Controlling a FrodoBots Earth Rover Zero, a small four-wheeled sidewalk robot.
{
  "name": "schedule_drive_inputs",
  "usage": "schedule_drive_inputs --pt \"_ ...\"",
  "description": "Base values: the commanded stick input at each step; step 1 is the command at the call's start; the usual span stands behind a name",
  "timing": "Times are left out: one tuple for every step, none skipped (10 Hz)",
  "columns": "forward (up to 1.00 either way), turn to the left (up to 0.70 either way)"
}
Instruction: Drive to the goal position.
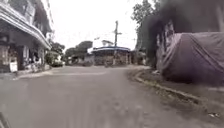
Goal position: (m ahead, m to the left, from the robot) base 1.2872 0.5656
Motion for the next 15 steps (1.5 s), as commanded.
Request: schedule_drive_inputs --pt "1.0 0.1" --pt "1.0 0.1" --pt "1.0 0.01" --pt "1.0 -0.28" --pt "1.0 -0.3" --pt "1.0 -0.3" --pt "1.0 -0.3" --pt "1.0 -0.3" --pt "1.0 -0.3" --pt "1.0 -0.3" --pt "1.0 -0.3" --pt "1.0 -0.3" --pt "1.0 -0.3" --pt "1.0 0.01" --pt "0.57 0.06"
